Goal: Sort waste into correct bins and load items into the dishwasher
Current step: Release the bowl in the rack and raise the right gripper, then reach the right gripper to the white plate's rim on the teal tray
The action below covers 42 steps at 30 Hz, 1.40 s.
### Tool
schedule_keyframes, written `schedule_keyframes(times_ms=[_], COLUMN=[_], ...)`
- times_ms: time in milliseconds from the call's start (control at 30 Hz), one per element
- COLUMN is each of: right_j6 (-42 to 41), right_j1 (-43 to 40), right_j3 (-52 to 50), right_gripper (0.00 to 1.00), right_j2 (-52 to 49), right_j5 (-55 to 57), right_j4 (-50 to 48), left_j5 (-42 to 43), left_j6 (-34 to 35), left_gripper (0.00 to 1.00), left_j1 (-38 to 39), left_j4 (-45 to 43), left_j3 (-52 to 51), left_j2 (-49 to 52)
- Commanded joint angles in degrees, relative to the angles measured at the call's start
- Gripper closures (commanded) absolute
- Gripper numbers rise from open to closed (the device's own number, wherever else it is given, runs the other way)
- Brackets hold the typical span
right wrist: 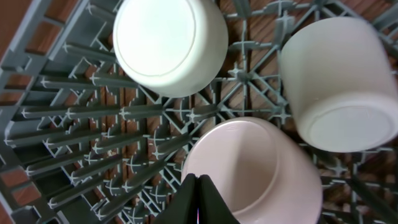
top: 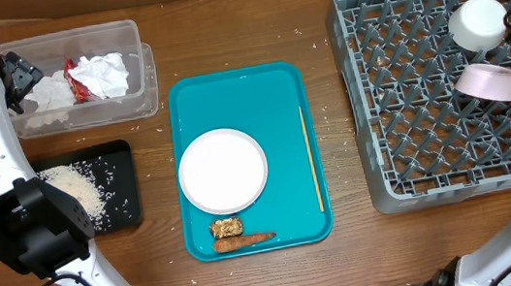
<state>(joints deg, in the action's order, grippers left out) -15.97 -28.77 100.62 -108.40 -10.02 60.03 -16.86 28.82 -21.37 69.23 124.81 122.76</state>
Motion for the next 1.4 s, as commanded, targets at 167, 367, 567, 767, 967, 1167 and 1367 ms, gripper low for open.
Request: schedule_keyframes(times_ms=[167,367,567,767,967,1167,1367], right_j6=[0.94,1.18,1.11,0.63,5.42,13.64,13.88], right_j1=[1.44,1.44,1.38,1.4,4.2,15.45,31.23], right_j3=[-0.13,-0.13,1.49,9.88,15.21,15.17,15.17], right_gripper=[0.96,0.96,0.96,0.96,0.96,0.6,0.26], right_j2=[-4.22,-4.24,-4.13,-3.76,-0.87,0.11,-0.13], right_j5=[2.91,3.21,5.49,5.42,-6.78,-16.55,-11.54], right_j4=[3.48,7.15,13.03,23.54,29.18,29.83,25.09], left_j5=[-0.02,0.0,-0.02,-0.02,-0.02,-0.02,-0.02], left_j6=[0.98,0.98,0.98,0.98,0.98,0.98,0.98], left_gripper=[0.0,0.0,0.0,0.0,0.0,0.0,0.0], left_j1=[0.44,0.44,0.44,0.44,0.44,0.39,0.39], left_j4=[-0.04,-0.04,-0.04,-0.04,-0.04,-0.04,-0.04], left_j3=[0.22,0.22,0.22,0.22,0.22,0.22,0.22], left_j2=[-2.14,-2.14,-2.14,-2.14,-2.14,-2.14,-2.14])
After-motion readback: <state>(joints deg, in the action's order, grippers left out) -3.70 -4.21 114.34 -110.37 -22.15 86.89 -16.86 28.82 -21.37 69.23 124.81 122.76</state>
